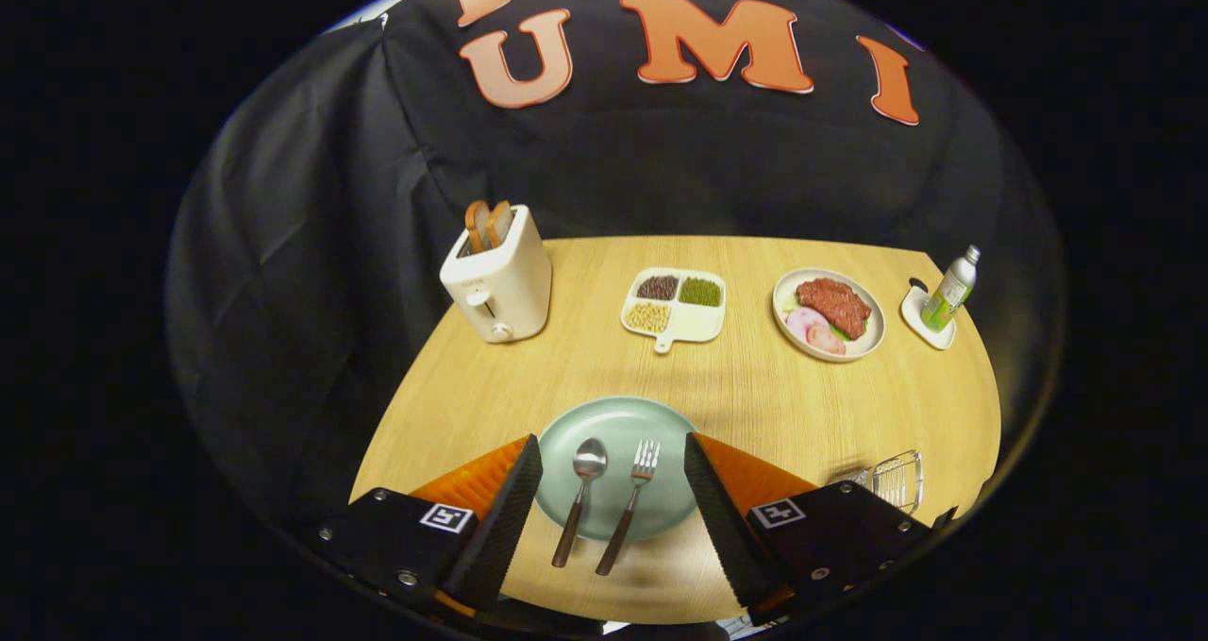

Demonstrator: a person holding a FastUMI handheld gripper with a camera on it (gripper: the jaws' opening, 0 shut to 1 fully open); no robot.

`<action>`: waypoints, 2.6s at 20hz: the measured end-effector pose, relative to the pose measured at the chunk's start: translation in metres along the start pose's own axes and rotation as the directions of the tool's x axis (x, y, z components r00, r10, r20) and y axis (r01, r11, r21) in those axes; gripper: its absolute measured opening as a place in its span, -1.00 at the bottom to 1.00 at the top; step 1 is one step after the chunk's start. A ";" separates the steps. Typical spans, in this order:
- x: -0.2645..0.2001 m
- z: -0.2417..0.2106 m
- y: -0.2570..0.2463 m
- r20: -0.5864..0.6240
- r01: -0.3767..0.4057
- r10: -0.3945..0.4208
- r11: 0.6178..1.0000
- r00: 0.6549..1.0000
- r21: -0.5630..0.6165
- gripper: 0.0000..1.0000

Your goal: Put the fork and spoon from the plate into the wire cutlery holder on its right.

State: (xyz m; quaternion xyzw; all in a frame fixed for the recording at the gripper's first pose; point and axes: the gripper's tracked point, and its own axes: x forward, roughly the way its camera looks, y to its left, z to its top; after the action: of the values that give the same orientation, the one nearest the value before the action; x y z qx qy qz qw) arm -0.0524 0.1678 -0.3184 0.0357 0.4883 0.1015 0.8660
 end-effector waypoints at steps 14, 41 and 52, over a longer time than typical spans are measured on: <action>0.078 -0.109 -0.016 -0.440 0.036 -0.052 0.998 0.897 -0.044 0.66; 0.087 -0.107 -0.035 -0.452 0.107 -0.037 0.986 0.891 0.130 -0.90; -0.019 -0.061 -0.130 -0.296 0.159 -0.104 0.973 0.949 0.169 -0.90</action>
State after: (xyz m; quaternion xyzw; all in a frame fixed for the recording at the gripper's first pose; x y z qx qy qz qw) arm -0.0956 0.0349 -0.3547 0.0709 0.6169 0.0002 0.7839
